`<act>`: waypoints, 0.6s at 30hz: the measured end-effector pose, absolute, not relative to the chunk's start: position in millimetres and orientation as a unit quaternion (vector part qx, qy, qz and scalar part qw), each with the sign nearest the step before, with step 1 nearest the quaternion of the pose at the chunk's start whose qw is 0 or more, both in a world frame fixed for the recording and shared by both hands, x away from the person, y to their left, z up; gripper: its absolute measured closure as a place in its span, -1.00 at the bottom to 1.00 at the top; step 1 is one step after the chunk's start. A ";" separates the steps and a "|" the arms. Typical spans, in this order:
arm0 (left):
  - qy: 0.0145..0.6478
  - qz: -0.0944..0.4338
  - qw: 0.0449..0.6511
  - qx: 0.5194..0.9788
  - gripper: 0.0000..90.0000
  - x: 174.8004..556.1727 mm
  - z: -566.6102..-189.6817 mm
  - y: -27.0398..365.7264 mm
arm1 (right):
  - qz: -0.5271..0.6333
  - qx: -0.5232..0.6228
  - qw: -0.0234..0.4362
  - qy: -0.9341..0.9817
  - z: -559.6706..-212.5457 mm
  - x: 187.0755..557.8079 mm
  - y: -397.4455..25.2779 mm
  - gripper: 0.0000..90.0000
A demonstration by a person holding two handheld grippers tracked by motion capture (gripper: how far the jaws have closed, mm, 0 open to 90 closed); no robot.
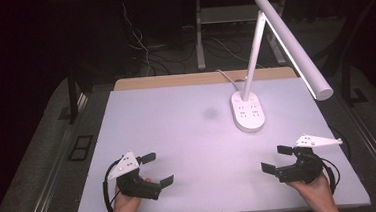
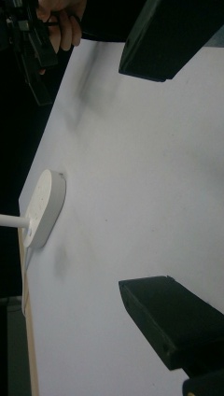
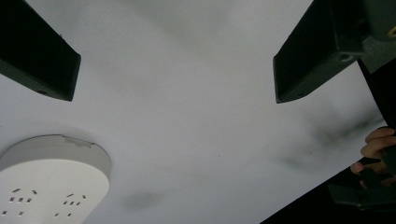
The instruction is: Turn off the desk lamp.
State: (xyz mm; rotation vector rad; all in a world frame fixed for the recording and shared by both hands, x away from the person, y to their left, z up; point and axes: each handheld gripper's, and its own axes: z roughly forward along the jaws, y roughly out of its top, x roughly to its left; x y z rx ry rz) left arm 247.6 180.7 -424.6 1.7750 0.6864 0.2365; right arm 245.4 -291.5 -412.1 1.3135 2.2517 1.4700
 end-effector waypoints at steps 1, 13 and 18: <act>0.293 0.101 0.574 0.758 -1.00 247.6 -424.6 180.6 | 0.490 0.438 0.074 0.750 -412.1 245.4 -291.5 -0.98; 0.291 0.100 0.576 0.758 -1.00 247.2 -424.4 180.0 | 0.488 0.436 0.063 0.754 -409.5 245.0 -290.7 -0.98; 0.289 0.100 0.576 0.758 -1.00 246.9 -424.4 179.8 | 0.486 0.434 0.056 0.756 -409.1 245.3 -289.6 -0.98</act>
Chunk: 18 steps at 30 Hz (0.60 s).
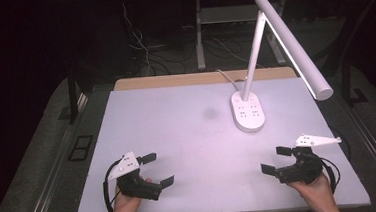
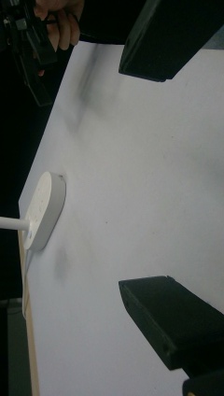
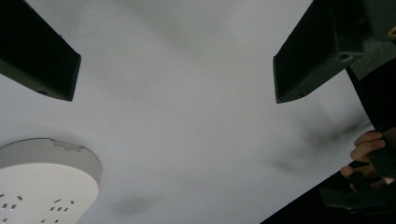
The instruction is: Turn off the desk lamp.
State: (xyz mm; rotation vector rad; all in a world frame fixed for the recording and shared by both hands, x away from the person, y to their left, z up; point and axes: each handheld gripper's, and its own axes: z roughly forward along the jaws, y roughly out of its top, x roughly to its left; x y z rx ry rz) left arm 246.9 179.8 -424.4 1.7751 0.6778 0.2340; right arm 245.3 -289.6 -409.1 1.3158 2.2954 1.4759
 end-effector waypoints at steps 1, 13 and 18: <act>0.290 0.100 0.576 0.758 -1.00 247.0 -424.4 179.8 | 0.484 0.431 0.057 0.759 -407.5 245.1 -288.7 -0.98; 0.290 0.103 0.573 0.759 -1.00 246.4 -424.3 180.2 | 0.479 0.428 0.054 0.764 -398.9 247.1 -287.3 -0.98; 0.292 0.105 0.573 0.759 -1.00 246.2 -424.4 180.7 | 0.473 0.428 0.047 0.769 -396.0 251.6 -286.7 -0.98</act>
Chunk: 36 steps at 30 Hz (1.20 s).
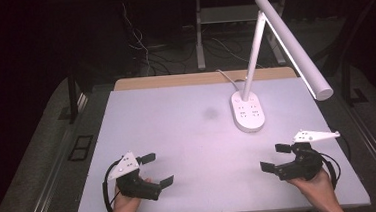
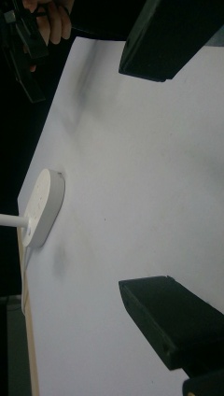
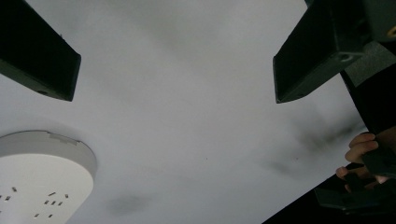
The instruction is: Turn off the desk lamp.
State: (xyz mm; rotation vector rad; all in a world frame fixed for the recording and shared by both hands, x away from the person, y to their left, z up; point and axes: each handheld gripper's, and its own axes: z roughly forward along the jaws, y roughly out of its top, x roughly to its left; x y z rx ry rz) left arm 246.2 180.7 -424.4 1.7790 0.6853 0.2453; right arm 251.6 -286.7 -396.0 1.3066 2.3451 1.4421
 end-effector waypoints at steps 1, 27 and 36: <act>0.292 0.105 0.572 0.759 -1.00 246.2 -424.3 180.8 | 0.472 0.424 0.050 0.771 -395.5 253.2 -286.6 -0.98; 0.295 0.110 0.571 0.759 -1.00 244.9 -423.6 183.0 | 0.452 0.412 0.048 0.790 -378.4 290.5 -281.9 -0.98; 0.295 0.108 0.571 0.759 -1.00 244.9 -424.2 181.8 | 0.446 0.408 0.052 0.795 -374.4 306.8 -279.8 -0.98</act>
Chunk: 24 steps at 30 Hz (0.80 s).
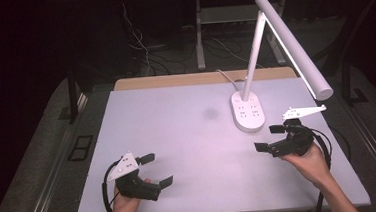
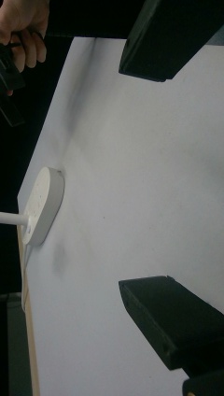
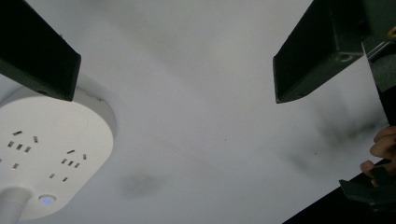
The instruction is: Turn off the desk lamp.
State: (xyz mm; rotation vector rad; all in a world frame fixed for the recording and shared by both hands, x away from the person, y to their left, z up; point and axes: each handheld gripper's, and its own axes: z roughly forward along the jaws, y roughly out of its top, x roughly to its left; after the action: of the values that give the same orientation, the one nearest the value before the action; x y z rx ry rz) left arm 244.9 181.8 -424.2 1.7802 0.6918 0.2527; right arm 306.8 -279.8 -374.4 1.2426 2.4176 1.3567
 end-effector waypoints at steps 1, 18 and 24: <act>0.296 0.107 0.571 0.758 -1.00 244.8 -424.3 181.6 | 0.446 0.408 0.052 0.795 -374.4 306.8 -279.8 -0.98; 0.297 0.110 0.571 0.758 -1.00 245.5 -423.9 182.4 | 0.435 0.412 0.060 0.798 -373.0 340.0 -278.3 -0.98; 0.298 0.111 0.571 0.757 -1.00 245.7 -423.8 182.6 | 0.433 0.418 0.062 0.796 -367.7 355.2 -278.9 -0.98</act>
State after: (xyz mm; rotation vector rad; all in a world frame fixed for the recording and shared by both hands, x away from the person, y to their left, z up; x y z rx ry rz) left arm 245.7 182.6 -423.8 1.7750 0.6985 0.2599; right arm 355.2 -278.9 -367.7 1.2645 2.4078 1.3080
